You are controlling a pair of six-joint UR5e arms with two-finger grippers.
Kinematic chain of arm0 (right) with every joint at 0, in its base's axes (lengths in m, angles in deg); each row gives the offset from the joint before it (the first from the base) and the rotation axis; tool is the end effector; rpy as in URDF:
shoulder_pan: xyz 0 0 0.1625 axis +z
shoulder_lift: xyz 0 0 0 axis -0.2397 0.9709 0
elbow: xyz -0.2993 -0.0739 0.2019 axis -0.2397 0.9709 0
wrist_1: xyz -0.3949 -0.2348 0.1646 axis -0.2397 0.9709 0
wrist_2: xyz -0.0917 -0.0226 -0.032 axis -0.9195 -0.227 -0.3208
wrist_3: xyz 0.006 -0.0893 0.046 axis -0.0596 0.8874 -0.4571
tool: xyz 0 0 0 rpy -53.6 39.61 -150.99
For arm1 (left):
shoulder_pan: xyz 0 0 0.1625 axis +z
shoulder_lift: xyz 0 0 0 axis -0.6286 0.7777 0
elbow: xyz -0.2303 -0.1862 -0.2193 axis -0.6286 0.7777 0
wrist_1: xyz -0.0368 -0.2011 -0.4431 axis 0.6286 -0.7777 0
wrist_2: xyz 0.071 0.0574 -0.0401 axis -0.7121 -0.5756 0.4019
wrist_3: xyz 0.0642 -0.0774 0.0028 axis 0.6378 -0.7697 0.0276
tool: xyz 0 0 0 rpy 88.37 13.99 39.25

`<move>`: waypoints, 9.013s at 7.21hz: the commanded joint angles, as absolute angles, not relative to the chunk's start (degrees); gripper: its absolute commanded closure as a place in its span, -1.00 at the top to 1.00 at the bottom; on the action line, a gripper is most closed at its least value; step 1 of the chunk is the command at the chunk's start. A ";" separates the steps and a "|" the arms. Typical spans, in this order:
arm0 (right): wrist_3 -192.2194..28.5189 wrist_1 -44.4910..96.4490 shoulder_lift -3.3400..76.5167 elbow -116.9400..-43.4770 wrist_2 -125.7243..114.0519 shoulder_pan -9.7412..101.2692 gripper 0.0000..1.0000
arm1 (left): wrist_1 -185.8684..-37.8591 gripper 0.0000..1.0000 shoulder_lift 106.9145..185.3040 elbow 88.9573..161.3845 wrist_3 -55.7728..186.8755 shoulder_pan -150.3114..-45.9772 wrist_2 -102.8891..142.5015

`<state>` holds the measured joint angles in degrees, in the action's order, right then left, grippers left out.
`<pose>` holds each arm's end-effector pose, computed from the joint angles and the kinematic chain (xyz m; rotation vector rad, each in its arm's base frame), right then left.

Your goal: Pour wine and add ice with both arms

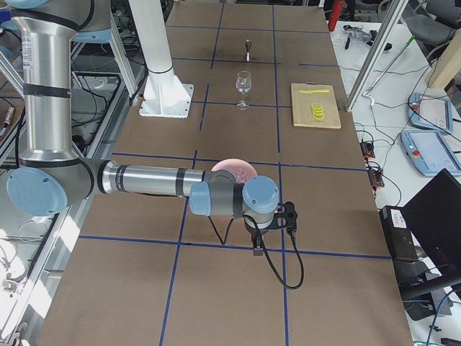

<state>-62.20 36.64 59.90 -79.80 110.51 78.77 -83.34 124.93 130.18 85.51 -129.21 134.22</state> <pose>0.0822 -0.5481 0.5976 0.0759 -0.8588 -0.0232 -0.0635 -0.5599 0.5610 0.0739 0.7995 0.0969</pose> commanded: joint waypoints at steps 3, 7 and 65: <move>-62.36 36.86 60.03 -80.73 110.89 78.77 1.00 | -83.04 1.00 127.65 137.87 84.77 -129.21 134.42; -62.36 36.60 60.03 -83.52 110.45 78.77 1.00 | -83.39 1.00 127.84 155.01 65.57 -123.61 133.98; -111.13 25.09 60.56 -102.79 103.69 54.87 1.00 | -116.35 -1.00 154.46 142.39 43.32 -51.26 34.22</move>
